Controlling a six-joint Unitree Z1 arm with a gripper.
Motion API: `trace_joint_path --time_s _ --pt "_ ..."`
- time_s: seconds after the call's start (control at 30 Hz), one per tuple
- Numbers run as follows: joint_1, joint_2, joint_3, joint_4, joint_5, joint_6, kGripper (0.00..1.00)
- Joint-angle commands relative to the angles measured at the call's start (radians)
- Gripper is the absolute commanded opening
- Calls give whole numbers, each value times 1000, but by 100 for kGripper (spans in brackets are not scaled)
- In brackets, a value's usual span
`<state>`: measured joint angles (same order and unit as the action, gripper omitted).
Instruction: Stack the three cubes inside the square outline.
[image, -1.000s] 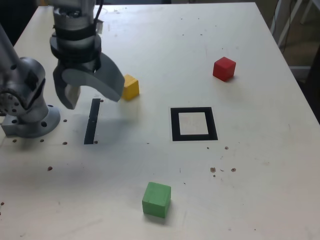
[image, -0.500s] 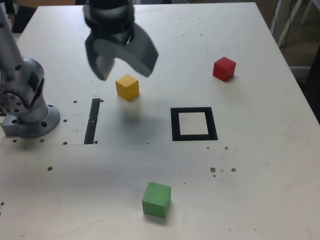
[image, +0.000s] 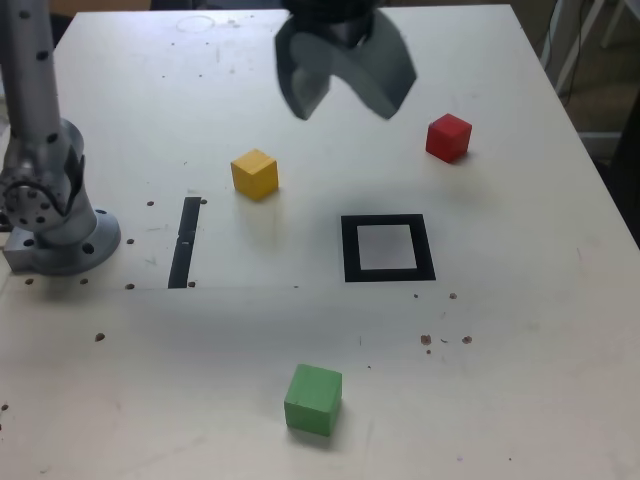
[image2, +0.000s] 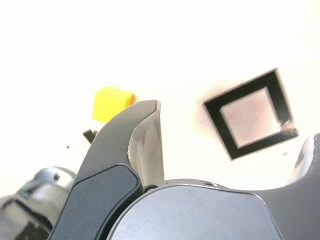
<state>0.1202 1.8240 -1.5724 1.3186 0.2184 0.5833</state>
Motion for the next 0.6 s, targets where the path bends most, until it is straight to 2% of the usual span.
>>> trace_joint_path --time_s 0.0,0.3,0.57 --pt "18 31 -49 13 11 33 97" --pt "109 190 -293 53 77 238 97" --pt "132 349 -439 109 82 313 97"
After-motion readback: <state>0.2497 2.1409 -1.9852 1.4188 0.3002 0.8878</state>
